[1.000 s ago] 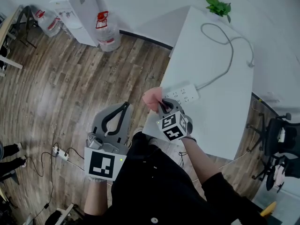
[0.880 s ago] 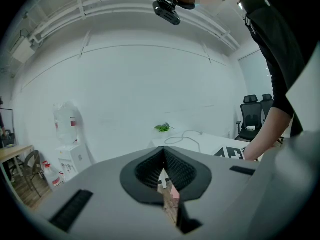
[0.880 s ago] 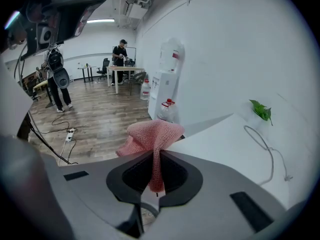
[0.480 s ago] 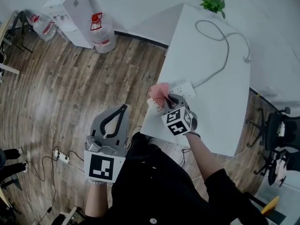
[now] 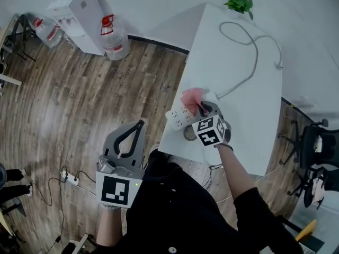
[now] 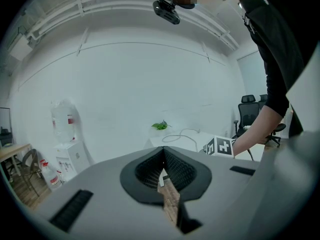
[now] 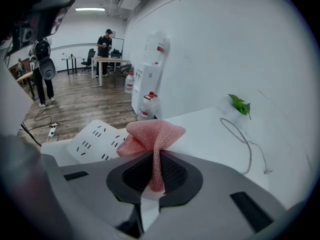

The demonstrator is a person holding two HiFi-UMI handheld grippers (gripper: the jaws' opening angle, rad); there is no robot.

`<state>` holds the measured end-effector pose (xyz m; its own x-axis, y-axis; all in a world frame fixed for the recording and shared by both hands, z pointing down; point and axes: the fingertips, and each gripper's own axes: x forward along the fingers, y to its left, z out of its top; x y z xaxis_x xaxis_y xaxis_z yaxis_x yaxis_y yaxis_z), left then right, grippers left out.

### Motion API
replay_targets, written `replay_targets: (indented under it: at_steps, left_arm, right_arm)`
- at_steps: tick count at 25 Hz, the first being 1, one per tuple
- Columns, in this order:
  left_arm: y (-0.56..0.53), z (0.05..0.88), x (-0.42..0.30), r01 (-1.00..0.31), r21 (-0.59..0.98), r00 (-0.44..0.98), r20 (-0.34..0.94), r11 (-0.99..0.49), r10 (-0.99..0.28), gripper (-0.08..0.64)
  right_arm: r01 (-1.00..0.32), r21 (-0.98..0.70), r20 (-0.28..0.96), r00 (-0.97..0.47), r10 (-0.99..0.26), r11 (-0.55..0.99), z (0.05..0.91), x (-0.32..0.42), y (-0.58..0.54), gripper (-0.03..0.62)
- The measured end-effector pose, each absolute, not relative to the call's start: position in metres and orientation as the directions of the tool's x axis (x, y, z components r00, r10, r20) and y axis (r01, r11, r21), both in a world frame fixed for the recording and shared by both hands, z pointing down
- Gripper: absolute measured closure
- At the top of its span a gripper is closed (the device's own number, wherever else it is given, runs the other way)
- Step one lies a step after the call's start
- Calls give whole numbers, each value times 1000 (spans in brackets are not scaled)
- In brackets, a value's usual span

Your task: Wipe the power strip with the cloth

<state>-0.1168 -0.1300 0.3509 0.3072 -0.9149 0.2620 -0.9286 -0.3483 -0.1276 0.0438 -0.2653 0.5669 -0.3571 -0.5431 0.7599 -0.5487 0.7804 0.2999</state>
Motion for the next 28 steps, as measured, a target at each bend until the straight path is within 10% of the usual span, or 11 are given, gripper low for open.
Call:
replay_targets:
  at_steps: [28]
  left_arm:
    - [-128, 356, -111, -922, -126, 320, 280, -365, -905, 546]
  right_arm:
    - [-645, 394, 762, -169, -625, 655, 567, 119, -320, 541]
